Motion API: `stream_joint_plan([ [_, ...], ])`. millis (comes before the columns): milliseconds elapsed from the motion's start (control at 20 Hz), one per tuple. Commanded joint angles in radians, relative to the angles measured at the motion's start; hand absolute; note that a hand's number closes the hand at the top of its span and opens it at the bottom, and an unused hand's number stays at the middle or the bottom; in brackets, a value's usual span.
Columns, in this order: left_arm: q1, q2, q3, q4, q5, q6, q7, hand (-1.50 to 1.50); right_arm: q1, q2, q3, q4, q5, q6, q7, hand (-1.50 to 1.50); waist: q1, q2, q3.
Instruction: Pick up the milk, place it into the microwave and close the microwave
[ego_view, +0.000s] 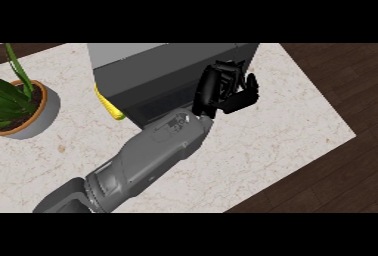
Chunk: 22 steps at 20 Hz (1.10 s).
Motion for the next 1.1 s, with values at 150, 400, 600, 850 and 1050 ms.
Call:
stream_joint_plan([
  [150, 0.01, 0.037, 0.016, 0.159, 0.022, 0.005, 0.002, 1.5, 0.008, -0.028, -0.057, -0.007, -0.019, -0.023, 0.013, -1.5, 0.063, 0.008, -0.003],
  [400, 0.006, 0.072, -0.014, 0.184, 0.048, -0.056, 0.013, 1.5, 0.028, -0.031, -0.082, -0.027, -0.042, -0.032, 0.019, -1.5, 0.085, 0.01, -0.004],
  [600, -0.006, 0.085, -0.026, 0.2, 0.062, -0.075, 0.009, -1.5, 0.042, -0.031, -0.102, -0.034, -0.066, -0.04, 0.025, -1.5, 0.106, 0.01, -0.004],
  [850, 0.008, 0.105, -0.043, 0.205, 0.081, -0.101, -0.009, -1.5, 0.061, -0.044, -0.131, -0.05, -0.07, -0.056, 0.038, -1.5, 0.139, 0.008, -0.006],
  [1050, 0.011, 0.097, -0.055, 0.204, 0.104, -0.121, -0.015, -1.5, 0.071, -0.049, -0.141, -0.074, -0.092, -0.056, 0.048, -1.5, 0.151, 0.006, -0.006],
])
